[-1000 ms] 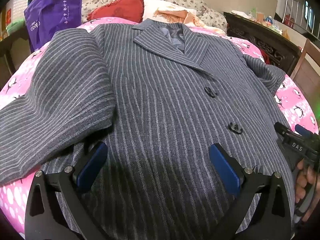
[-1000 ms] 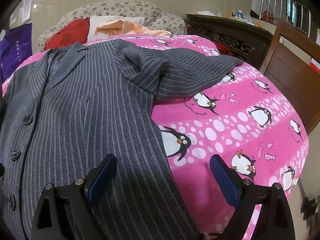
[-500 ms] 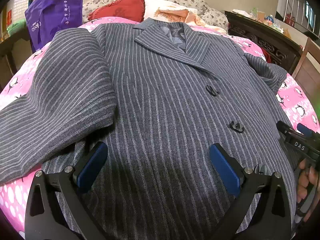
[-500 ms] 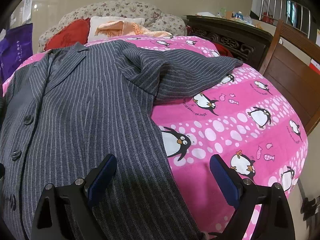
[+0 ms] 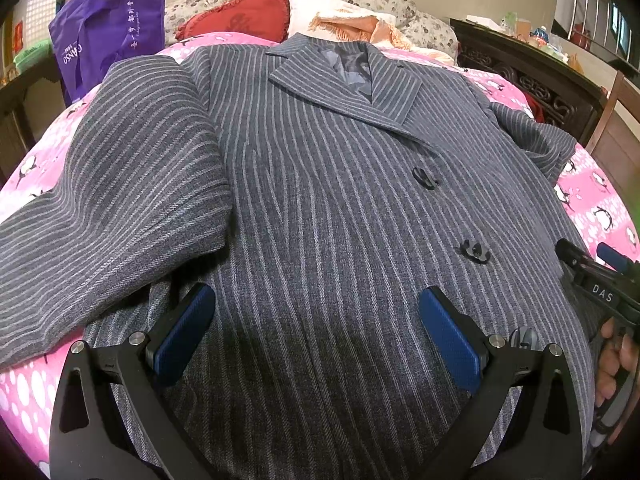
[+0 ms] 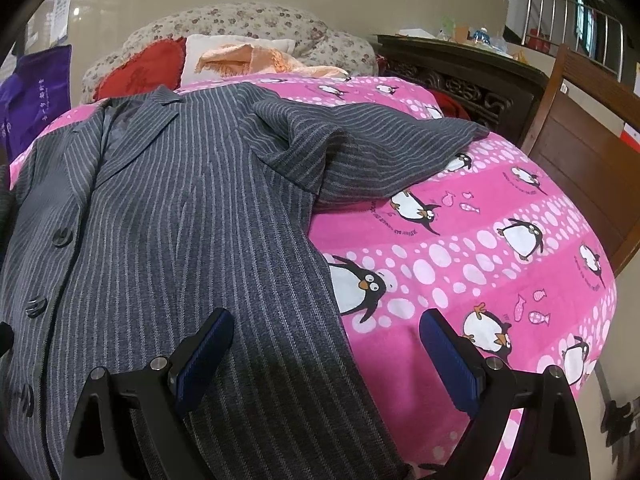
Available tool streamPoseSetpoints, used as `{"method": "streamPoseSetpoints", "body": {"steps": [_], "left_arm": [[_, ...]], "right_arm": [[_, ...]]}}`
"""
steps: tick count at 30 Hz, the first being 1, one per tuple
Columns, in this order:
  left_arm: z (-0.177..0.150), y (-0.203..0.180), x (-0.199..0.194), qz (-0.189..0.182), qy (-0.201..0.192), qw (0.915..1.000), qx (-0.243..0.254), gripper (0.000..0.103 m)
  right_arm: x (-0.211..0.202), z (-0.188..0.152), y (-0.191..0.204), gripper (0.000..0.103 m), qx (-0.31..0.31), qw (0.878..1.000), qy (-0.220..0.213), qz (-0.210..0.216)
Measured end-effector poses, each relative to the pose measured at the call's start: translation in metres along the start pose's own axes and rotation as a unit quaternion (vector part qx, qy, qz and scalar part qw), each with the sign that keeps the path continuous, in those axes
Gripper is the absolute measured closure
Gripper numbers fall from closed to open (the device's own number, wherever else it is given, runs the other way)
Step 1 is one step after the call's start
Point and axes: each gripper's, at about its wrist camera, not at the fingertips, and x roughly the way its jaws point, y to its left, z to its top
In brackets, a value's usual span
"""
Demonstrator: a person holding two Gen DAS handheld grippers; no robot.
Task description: Fold large clothes
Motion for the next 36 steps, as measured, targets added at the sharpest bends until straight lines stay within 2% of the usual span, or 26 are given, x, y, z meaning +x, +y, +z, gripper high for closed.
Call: {"method": "streamPoseSetpoints", "body": {"steps": [20,24,26,27,30,34,36], "left_arm": [[-0.001,0.000,0.001,0.008,0.008,0.9999,0.004,0.000],[-0.001,0.000,0.001,0.006,0.006,1.0000,0.002,0.000],[-0.001,-0.001,0.000,0.006,0.005,1.0000,0.003,0.000],[-0.001,-0.001,0.000,0.006,0.005,1.0000,0.003,0.000],[-0.001,0.000,0.000,0.005,0.004,1.0000,0.002,0.000],[-0.001,0.000,-0.001,0.005,0.004,1.0000,0.002,0.000],[-0.002,0.000,-0.001,0.004,0.003,1.0000,0.001,0.000]], "right_arm": [[-0.009,0.000,-0.004,0.010,0.009,1.000,-0.012,0.020],[-0.059,0.020,-0.004,0.008,0.010,0.995,-0.075,0.059],[-0.082,0.036,0.006,0.000,-0.010,0.990,-0.099,0.097],[-0.089,0.044,0.015,0.000,-0.028,0.986,-0.100,0.134],[-0.085,0.052,0.040,0.000,-0.074,0.971,-0.080,0.211],[-0.037,0.030,0.060,0.000,-0.121,0.966,-0.028,0.228],[-0.009,0.015,0.057,0.003,-0.124,0.969,0.005,0.215]]}}
